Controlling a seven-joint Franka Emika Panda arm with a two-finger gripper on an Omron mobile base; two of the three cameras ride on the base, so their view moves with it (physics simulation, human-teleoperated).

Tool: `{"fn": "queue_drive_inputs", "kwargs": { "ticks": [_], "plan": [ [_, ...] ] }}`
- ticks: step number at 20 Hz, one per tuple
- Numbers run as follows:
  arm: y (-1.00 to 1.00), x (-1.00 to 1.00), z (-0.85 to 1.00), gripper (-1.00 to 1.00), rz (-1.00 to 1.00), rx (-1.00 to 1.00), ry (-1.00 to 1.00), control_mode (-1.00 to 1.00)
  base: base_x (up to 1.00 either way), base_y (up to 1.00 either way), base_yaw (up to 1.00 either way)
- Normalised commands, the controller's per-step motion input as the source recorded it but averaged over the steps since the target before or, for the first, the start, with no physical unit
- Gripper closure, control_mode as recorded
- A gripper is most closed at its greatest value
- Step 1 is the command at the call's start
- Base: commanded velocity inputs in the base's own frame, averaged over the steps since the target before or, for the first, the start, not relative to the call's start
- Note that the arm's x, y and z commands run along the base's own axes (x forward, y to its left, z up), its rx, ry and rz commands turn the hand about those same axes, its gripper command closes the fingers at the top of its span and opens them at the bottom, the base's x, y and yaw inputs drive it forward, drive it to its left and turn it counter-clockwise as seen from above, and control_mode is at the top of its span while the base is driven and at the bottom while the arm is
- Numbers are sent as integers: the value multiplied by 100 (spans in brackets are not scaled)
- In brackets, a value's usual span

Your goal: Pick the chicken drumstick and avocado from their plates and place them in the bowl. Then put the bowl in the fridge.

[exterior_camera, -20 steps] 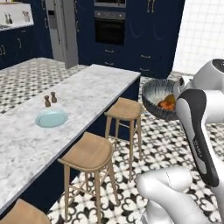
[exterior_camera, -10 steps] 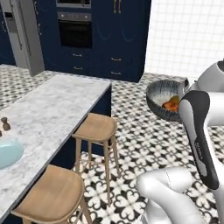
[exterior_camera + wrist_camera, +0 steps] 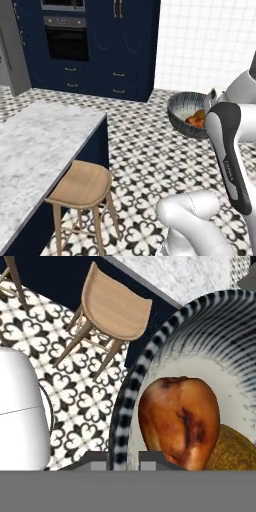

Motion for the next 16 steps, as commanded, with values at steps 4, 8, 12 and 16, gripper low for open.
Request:
{"fn": "queue_drive_inputs", "kwargs": {
  "ticks": [4, 8, 12, 16],
  "plan": [
    [0, 0, 0, 100, 0, 0, 0, 100, 100, -53, -4],
    [0, 0, 0, 100, 0, 0, 0, 100, 100, -48, 0],
    [0, 0, 0, 100, 0, 0, 0, 100, 100, -43, 0],
    [0, 0, 0, 100, 0, 0, 0, 100, 100, -43, 2]
  ]
}}
